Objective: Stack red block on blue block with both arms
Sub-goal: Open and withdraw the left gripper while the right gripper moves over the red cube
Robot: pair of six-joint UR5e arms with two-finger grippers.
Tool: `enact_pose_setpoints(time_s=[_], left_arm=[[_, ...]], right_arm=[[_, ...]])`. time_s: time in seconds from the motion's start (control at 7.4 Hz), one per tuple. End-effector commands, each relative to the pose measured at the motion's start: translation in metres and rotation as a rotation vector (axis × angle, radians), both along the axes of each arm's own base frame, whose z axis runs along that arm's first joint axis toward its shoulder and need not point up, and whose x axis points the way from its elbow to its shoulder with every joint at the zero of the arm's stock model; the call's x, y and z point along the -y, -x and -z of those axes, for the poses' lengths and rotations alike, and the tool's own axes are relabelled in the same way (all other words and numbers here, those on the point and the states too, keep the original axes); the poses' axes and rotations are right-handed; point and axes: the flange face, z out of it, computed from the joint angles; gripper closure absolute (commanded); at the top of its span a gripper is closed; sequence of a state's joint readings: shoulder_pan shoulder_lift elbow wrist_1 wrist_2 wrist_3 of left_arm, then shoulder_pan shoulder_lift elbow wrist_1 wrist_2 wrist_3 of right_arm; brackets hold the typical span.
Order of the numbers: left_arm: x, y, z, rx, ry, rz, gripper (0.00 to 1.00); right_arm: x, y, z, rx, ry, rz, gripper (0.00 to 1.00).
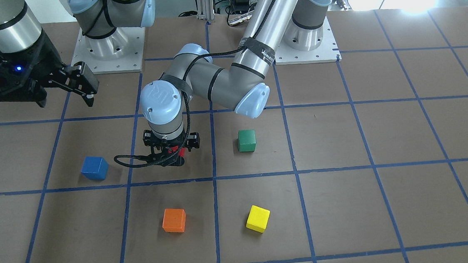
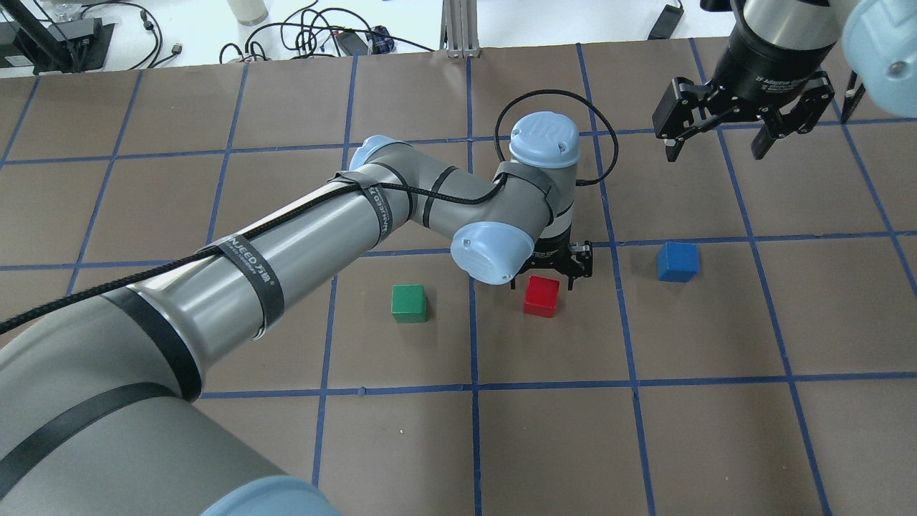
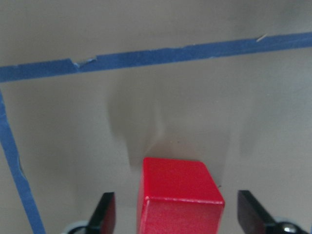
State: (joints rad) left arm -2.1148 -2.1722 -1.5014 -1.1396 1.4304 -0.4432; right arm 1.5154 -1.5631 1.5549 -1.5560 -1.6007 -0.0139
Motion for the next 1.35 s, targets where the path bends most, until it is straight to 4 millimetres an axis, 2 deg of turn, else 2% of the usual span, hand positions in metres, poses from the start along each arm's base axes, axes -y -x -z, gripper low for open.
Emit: enact_pose_setpoints(time_s=[0.0,0.14,0.27,0.41,0.54,0.68,0.81,0.95,1.08,1.22], left_arm=[[0.029,-0.055,-0.044,0.017,0.054,-0.056,0.00],[0.043,-0.092,-0.072,0.013,0.059,-0.060,0.00],[0.058,-0.137,-0.098,0.010,0.062,-0.028,0.00],[0.074,-0.184,-0.122,0.005,0.082,-0.058,0.00],[0.077,-0.215,-0.146,-0.002,0.105,-0.059,0.00],[0.075,-0.242,-0.166,-0.001,0.102,-0.046,0.00],[0.067,-0.269,-0.187,0.006,0.085,-0.027,0.00],[0.062,-0.294,-0.206,0.012,0.097,-0.008,0.00],[0.054,-0.309,-0.224,0.010,0.115,0.000,0.00],[0.045,-0.315,-0.228,0.005,0.122,0.010,0.00]], right_arm=[[-0.003,-0.005,0.005,0.013,-0.009,0.012,0.00],[-0.006,-0.005,0.012,0.016,-0.024,0.013,0.00],[-0.012,-0.014,0.019,0.025,-0.031,0.037,0.00],[-0.021,-0.041,0.035,0.026,-0.054,0.103,0.00],[-0.033,-0.076,0.056,0.024,-0.053,0.078,0.00],[-0.041,-0.102,0.096,0.020,-0.028,0.095,0.00],[-0.049,-0.115,0.139,0.024,0.016,0.145,0.00],[-0.056,-0.118,0.193,0.025,0.002,0.161,0.00],[-0.056,-0.119,0.231,0.021,0.016,0.158,0.00],[-0.051,-0.121,0.241,0.033,0.027,0.159,0.00]])
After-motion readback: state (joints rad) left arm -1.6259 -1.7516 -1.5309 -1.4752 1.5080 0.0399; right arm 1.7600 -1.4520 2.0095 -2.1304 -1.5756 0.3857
